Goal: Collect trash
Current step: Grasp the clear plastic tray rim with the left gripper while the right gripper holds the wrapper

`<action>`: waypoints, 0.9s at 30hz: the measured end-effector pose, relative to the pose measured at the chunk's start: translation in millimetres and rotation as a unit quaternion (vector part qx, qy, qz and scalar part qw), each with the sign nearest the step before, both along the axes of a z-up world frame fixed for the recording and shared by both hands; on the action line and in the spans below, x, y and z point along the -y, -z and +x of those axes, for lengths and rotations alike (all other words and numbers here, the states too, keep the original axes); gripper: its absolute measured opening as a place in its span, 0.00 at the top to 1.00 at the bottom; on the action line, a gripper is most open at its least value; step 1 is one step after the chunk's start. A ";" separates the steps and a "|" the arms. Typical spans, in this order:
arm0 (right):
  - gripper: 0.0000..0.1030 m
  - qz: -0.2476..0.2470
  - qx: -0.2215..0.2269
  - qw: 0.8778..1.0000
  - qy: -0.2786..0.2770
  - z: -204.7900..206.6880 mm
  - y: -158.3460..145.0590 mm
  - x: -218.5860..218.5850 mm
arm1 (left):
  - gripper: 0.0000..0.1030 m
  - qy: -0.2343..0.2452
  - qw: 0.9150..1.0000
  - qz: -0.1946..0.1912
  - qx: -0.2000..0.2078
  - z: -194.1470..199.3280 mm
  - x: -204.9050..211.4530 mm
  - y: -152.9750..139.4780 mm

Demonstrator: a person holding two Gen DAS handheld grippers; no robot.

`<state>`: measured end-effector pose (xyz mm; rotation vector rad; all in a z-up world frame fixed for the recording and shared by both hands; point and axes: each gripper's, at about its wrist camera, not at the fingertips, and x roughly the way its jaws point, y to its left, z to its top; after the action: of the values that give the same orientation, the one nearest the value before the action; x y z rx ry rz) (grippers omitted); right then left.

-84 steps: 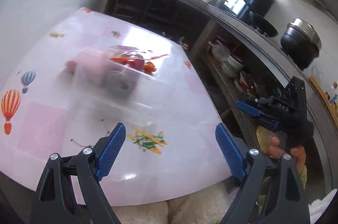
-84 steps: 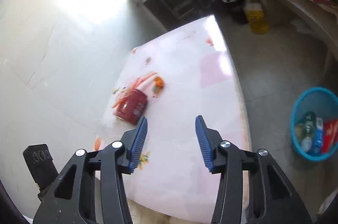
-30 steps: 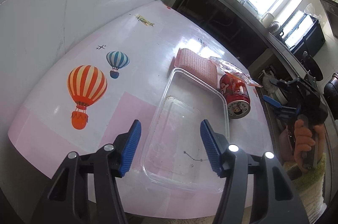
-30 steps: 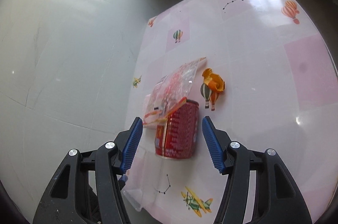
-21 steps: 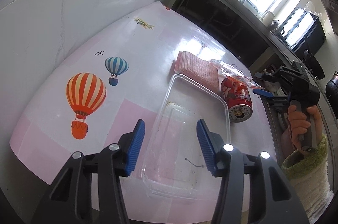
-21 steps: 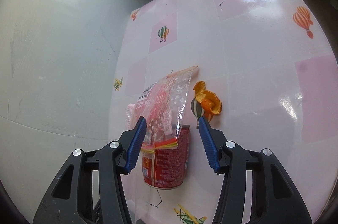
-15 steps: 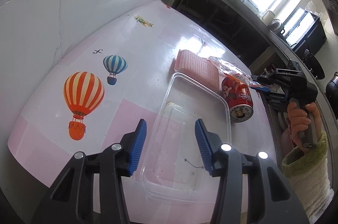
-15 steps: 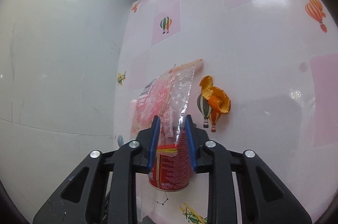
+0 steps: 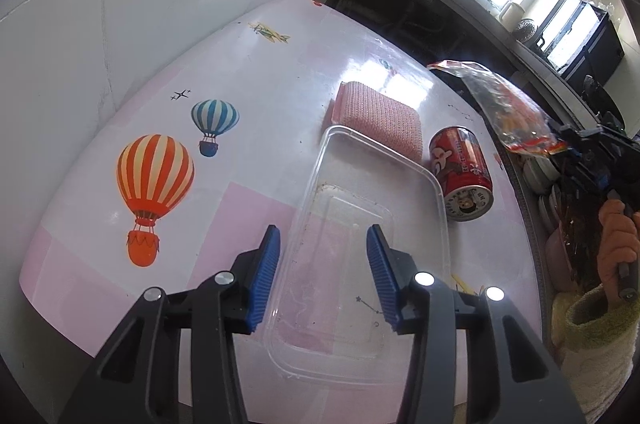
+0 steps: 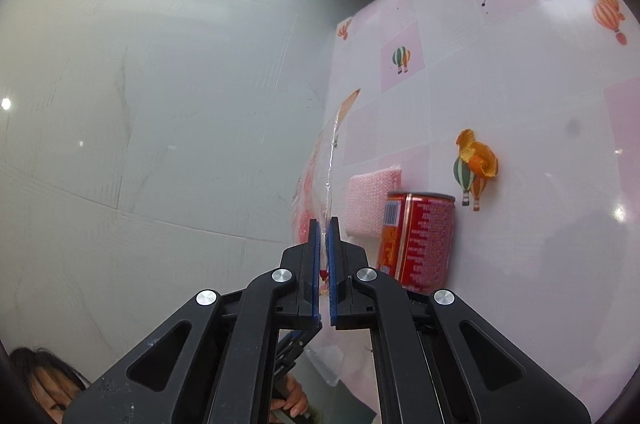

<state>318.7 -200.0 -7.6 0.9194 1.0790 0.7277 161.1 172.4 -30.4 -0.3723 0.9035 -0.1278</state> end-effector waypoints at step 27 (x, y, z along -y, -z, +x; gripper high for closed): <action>0.98 0.013 -0.066 0.991 0.114 -156.9 57.8 87.3 | 0.97 0.010 1.000 0.027 -0.002 -0.9 4.6 0.1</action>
<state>161.8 -287.3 -65.5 1.1057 1.0615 0.4980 160.2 167.9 -30.5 -0.3133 0.9122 -0.1200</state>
